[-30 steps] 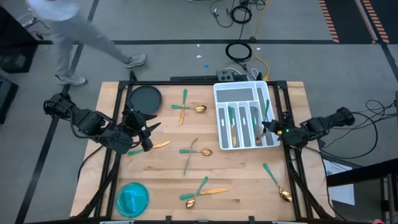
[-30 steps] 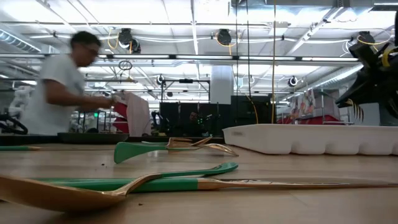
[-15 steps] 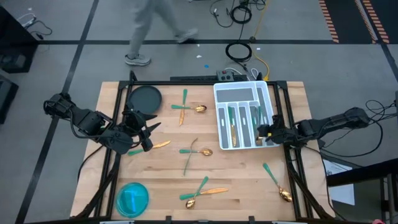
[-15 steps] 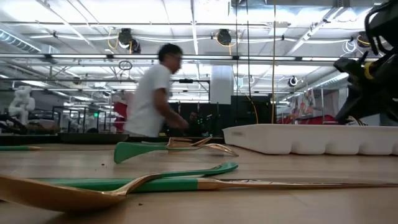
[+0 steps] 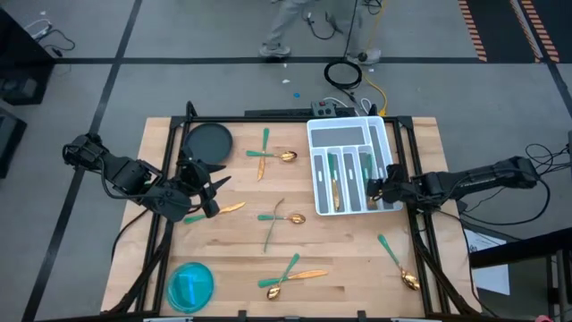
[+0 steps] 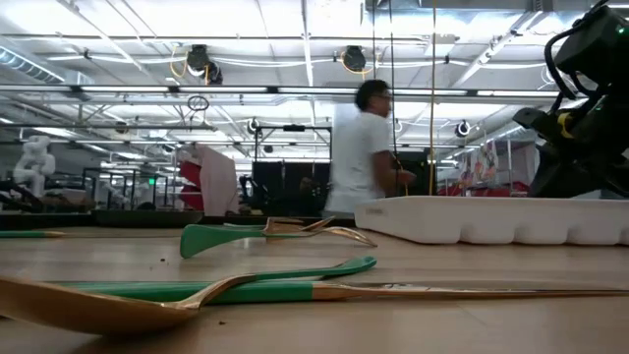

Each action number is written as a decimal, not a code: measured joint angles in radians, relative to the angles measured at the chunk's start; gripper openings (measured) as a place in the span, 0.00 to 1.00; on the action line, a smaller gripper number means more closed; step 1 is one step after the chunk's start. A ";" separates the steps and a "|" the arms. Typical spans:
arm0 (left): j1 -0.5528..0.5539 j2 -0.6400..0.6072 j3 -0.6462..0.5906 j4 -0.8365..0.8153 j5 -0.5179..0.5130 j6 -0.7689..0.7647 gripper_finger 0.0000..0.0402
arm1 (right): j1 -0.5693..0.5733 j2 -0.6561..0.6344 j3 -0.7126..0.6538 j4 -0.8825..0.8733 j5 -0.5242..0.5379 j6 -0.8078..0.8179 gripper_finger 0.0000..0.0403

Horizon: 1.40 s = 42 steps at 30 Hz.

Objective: Sort silverware
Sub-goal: Put the bottom green fork on the silverware tray with the other green forks, then put the top green spoon on the silverware tray

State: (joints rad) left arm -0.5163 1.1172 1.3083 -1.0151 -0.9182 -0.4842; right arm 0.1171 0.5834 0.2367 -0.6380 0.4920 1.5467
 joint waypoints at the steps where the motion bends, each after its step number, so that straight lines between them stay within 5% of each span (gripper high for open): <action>1: 0.000 0.000 0.000 -0.001 0.000 0.002 0.37 | -0.003 0.000 0.000 0.001 0.000 0.000 0.17; 11: 0.001 0.002 0.000 -0.029 -0.001 0.002 0.37 | -0.025 -0.012 0.049 0.060 0.089 -0.069 0.51; 17: 0.065 0.009 0.000 -0.049 -0.057 -0.032 0.37 | -0.025 -0.034 0.292 0.100 0.280 -0.410 0.55; 22: 0.225 0.027 0.000 -0.007 -0.074 -0.048 0.37 | -0.025 -0.020 0.570 0.101 0.319 -0.743 0.55; 28: 0.483 0.144 0.000 0.207 0.245 0.333 0.37 | -0.024 0.022 0.814 0.053 0.311 -1.042 0.55; 33: 0.648 0.284 0.000 0.356 0.479 0.618 0.37 | -0.024 0.044 0.934 -0.132 0.278 -1.053 0.55; 42: 0.990 0.472 -0.001 0.486 0.876 0.752 0.37 | -0.024 0.040 0.951 -0.212 0.133 -1.016 0.55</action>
State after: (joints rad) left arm 0.4735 1.5890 1.3071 -0.5288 -0.0426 0.2679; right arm 0.0932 0.6236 1.1881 -0.8502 0.6253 0.5304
